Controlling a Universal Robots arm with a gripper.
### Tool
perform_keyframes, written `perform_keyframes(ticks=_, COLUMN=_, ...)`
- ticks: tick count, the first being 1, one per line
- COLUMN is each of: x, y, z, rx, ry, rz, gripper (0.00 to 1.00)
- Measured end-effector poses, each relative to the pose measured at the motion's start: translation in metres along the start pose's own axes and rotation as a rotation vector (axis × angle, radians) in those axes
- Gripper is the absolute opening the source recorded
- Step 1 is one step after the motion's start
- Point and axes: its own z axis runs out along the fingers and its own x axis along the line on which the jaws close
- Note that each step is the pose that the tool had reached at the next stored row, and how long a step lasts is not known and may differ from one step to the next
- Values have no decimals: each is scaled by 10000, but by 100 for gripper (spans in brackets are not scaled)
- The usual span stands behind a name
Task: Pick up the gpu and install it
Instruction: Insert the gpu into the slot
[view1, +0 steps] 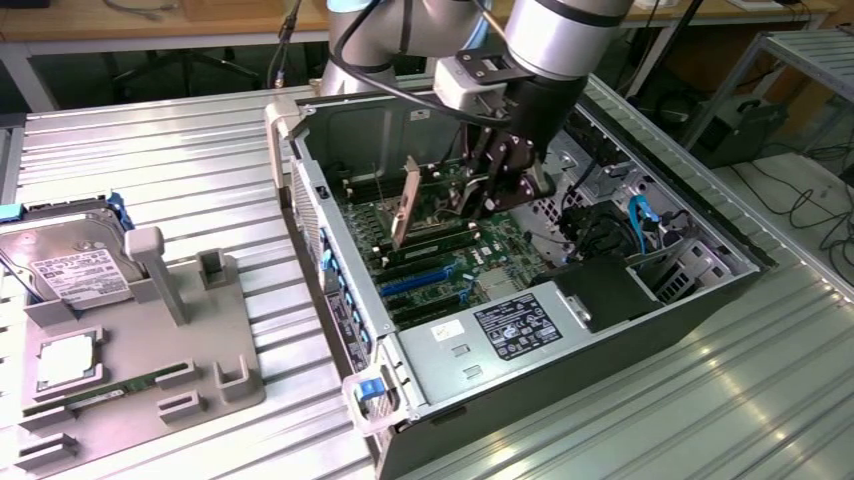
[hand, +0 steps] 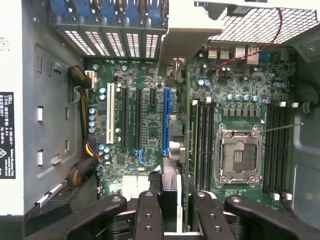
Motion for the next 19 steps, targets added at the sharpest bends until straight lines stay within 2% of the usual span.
perform_keyframes(ticks=19, x=31, y=10, z=55, rx=21, ry=-4, rz=-2, gripper=28)
